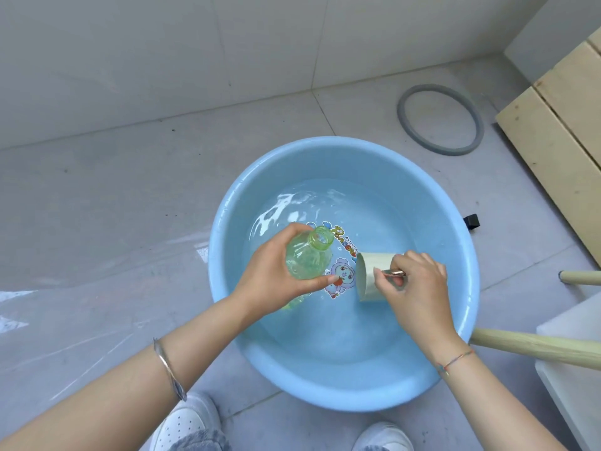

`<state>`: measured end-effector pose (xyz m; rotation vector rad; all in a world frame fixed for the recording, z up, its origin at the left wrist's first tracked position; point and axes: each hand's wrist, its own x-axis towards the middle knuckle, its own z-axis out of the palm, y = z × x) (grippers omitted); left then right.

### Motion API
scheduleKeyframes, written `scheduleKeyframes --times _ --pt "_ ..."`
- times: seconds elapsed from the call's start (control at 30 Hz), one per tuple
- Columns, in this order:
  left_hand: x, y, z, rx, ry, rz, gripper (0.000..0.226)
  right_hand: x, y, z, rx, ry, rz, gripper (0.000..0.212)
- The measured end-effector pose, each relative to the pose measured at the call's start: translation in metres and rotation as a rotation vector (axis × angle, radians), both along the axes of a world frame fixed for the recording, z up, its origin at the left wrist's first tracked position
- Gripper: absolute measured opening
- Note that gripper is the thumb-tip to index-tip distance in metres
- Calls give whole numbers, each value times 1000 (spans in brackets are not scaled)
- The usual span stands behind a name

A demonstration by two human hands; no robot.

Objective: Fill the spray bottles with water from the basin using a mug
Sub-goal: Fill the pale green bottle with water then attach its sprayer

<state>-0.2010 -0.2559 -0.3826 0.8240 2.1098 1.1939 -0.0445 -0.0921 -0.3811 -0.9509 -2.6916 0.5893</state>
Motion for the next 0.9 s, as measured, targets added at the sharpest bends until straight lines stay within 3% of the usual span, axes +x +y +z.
scheduleKeyframes --times 0.3,0.43,0.63,0.9 --pt "-1 0 0 -5 5 -6 64 7 7 27 -553 408 -412 46" --pt "0 -1 2 -18 15 -9 63 3 2 53 -656 573 -427 47" --pt "1 0 2 -25 34 -25 67 -3 -5 96 -629 681 -356 48" --pt "4 2 4 -7 41 -46 60 -3 -17 118 -354 580 -200 38"
